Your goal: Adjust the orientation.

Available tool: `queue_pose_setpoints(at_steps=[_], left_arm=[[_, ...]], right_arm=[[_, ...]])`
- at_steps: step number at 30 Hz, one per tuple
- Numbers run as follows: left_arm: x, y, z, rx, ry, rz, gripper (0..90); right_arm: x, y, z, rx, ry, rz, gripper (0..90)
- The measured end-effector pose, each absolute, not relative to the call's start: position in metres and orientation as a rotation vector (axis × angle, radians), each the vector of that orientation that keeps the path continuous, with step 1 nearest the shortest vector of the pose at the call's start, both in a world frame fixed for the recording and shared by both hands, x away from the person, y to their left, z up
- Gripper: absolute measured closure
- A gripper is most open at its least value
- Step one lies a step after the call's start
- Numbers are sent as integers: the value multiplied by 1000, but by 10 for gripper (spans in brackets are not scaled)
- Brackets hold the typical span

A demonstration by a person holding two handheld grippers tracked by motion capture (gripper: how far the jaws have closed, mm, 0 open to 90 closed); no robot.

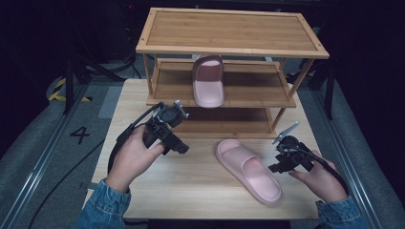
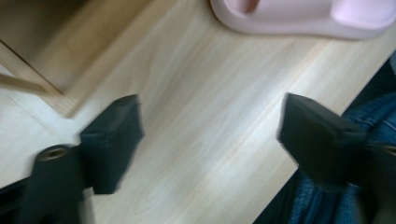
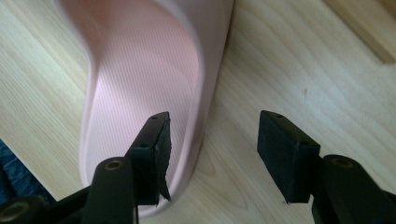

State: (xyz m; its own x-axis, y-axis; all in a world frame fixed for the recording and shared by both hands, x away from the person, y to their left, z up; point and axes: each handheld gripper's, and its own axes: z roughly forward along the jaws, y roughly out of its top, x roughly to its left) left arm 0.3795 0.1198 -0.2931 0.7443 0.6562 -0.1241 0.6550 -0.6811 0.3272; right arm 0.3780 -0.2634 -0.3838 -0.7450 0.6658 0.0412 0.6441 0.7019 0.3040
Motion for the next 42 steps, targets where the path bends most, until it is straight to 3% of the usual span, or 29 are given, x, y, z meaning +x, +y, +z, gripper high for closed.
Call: queue_pose_setpoints(at_steps=[2, 4, 6, 8, 10, 13, 15, 17, 23, 29, 42], left_arm=[[374, 127, -307, 2631, 1032, 23, 217], [373, 131, -320, 2668, 1085, 52, 150], [373, 136, -334, 2678, 1181, 71, 204], [375, 144, -352, 2696, 1271, 100, 156], [377, 153, -366, 2695, 1325, 93, 199], [380, 163, -383, 2717, 1382, 96, 163], [382, 168, -388, 2701, 1408, 92, 199], [383, 171, -393, 2694, 1425, 105, 163], [396, 185, -409, 2679, 1532, 174, 177], [400, 196, -414, 2636, 1599, 153, 177], [399, 208, -420, 2634, 1637, 103, 177]], right_arm=[[380, -258, -381, 1077, 2836, 482, 438], [382, -253, -381, 1076, 2834, 465, 436], [383, -250, -381, 1063, 2845, 463, 438], [385, -247, -382, 1056, 2850, 447, 437], [385, -244, -382, 1044, 2853, 450, 437], [385, -241, -382, 1039, 2860, 457, 443], [384, -240, -382, 1033, 2863, 453, 447], [383, -237, -382, 1029, 2868, 449, 450], [378, -227, -381, 990, 2893, 460, 456], [371, -207, -383, 942, 2950, 487, 465], [371, -169, -405, 960, 2910, 476, 606]])
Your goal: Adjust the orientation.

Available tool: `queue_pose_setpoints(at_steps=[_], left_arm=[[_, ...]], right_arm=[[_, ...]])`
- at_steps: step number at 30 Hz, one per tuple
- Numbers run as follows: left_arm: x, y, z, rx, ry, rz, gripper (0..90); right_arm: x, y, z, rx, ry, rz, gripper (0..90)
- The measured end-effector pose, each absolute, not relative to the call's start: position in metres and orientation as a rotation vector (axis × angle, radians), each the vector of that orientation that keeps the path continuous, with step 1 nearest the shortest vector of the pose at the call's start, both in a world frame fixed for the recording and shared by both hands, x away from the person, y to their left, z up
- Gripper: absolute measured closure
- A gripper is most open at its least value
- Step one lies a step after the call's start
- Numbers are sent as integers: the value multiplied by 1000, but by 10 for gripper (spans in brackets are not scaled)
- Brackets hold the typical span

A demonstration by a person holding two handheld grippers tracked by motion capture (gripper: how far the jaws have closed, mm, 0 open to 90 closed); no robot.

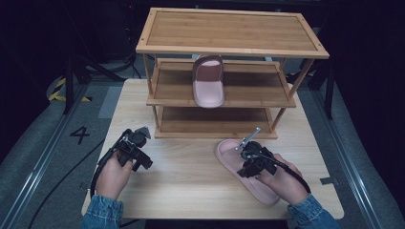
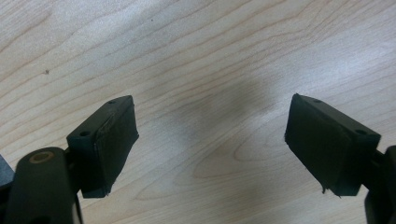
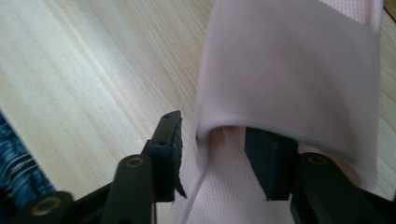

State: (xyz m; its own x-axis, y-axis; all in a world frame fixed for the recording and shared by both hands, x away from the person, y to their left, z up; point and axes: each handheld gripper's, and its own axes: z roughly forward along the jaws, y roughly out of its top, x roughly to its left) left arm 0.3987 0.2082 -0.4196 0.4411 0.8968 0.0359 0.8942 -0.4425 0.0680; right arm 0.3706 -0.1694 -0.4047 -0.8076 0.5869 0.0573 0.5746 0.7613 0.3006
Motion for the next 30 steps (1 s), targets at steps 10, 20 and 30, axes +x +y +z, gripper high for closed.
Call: queue_pose_setpoints(at_steps=[10, 20, 30], left_arm=[[400, 207, -422, 2672, 1590, 92, 175], [402, 211, -419, 2688, 1571, 112, 175], [399, 213, -413, 2675, 1568, 121, 175]], right_arm=[[366, -161, -409, 940, 2906, 449, 817], [365, -163, -400, 950, 2898, 474, 823], [361, -159, -363, 876, 2924, 515, 809]])
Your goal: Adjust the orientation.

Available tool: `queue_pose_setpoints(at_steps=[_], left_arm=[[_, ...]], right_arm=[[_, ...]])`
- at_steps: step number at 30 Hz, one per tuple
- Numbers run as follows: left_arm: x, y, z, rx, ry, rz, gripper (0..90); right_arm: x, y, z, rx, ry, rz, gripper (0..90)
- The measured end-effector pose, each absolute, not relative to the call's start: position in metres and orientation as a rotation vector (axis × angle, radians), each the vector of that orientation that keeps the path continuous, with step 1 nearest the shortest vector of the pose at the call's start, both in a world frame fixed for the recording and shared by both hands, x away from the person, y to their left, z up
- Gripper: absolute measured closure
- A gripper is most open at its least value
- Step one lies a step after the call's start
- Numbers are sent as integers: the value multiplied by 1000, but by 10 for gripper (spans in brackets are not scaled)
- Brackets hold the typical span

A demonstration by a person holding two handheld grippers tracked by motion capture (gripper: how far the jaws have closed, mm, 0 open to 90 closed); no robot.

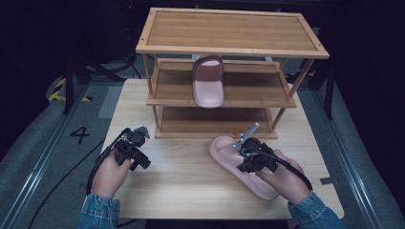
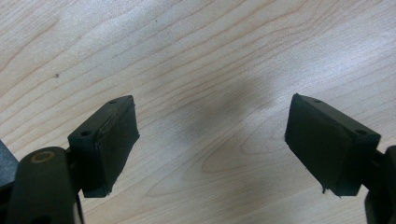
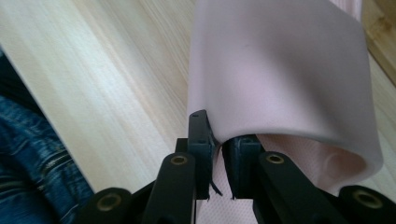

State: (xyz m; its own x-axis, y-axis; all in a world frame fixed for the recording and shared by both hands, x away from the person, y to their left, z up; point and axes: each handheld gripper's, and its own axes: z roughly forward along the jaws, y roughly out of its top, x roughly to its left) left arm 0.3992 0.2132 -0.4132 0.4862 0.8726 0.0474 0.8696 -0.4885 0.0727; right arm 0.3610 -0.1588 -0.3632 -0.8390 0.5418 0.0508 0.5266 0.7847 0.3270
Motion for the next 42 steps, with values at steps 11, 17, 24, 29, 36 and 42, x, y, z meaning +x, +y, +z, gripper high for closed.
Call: queue_pose_setpoints(at_steps=[11, 17, 24, 29, 36, 42], left_arm=[[397, 211, -413, 2682, 1551, 127, 175], [397, 211, -412, 2688, 1543, 125, 175], [397, 210, -412, 2680, 1536, 129, 175], [396, 210, -412, 2686, 1535, 129, 175], [396, 208, -411, 2700, 1514, 135, 175], [396, 208, -412, 2705, 1509, 131, 175]], right_arm=[[357, -158, -323, 791, 2922, 528, 810], [352, -161, -298, 755, 2918, 531, 813], [347, -164, -269, 724, 2915, 544, 811], [349, -167, -249, 712, 2896, 555, 810], [355, -169, -220, 704, 2853, 544, 808], [366, -172, -203, 727, 2812, 535, 808]])
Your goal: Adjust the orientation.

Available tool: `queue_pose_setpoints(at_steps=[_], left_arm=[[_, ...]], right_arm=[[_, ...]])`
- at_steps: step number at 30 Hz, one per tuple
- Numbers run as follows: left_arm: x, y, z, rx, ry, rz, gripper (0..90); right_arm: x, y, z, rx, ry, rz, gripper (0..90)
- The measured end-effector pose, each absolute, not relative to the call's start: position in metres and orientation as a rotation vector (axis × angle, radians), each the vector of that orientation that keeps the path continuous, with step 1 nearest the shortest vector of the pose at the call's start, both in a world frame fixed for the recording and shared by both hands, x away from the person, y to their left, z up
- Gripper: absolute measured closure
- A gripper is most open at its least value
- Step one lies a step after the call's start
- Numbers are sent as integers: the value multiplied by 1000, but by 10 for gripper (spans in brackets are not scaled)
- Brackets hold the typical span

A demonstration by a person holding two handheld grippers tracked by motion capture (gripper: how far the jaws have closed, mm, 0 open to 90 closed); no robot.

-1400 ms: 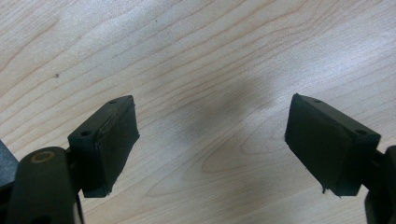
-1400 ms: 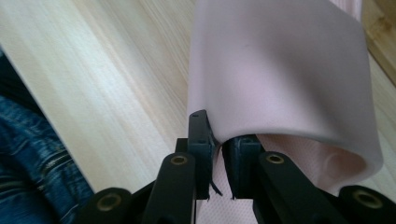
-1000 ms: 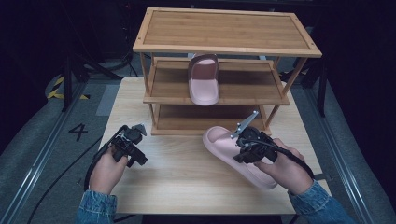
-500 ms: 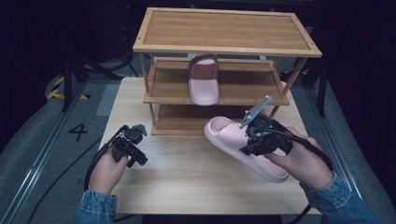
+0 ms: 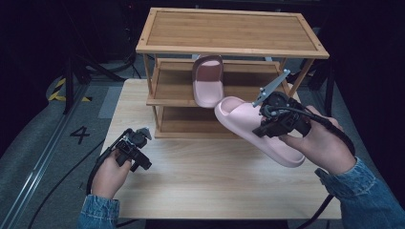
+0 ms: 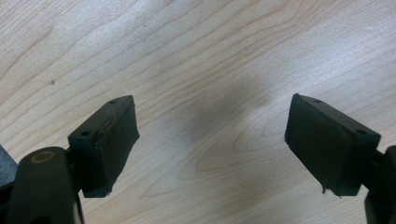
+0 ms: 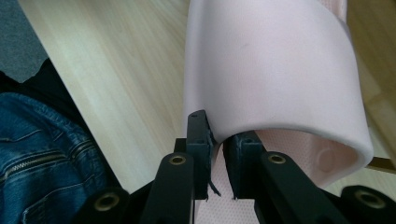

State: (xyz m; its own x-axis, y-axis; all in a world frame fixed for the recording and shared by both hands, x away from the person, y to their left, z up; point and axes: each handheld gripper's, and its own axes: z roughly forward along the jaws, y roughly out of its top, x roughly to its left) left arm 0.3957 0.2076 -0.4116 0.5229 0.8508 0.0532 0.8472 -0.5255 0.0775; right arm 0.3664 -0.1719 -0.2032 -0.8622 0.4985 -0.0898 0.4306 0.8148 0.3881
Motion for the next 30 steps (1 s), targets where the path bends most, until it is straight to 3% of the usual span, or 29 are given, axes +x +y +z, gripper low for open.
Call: queue_pose_setpoints(at_steps=[30], left_arm=[[393, 212, -408, 2683, 1503, 149, 175]], right_arm=[[450, -177, -215, 808, 2581, 432, 789]])
